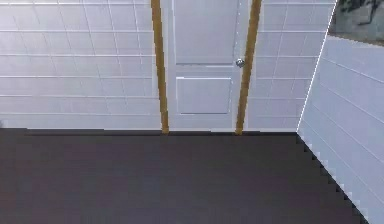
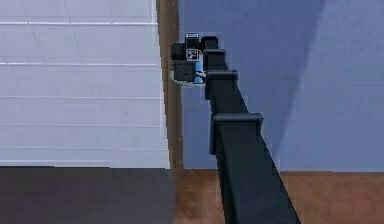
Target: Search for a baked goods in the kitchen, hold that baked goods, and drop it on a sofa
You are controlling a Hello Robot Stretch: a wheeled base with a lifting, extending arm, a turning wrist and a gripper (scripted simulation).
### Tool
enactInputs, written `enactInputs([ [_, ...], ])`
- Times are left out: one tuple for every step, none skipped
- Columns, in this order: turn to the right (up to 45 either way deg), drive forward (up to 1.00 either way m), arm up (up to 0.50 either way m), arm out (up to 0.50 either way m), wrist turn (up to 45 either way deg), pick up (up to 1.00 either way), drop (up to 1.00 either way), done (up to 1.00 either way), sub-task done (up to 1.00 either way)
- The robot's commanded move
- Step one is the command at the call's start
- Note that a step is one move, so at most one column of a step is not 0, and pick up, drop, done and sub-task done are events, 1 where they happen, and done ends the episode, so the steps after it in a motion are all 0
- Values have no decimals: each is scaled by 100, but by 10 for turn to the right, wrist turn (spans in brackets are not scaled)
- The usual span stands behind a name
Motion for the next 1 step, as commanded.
enactInputs([
  [0, 30, 0, 0, 0, 0, 0, 0, 0],
])
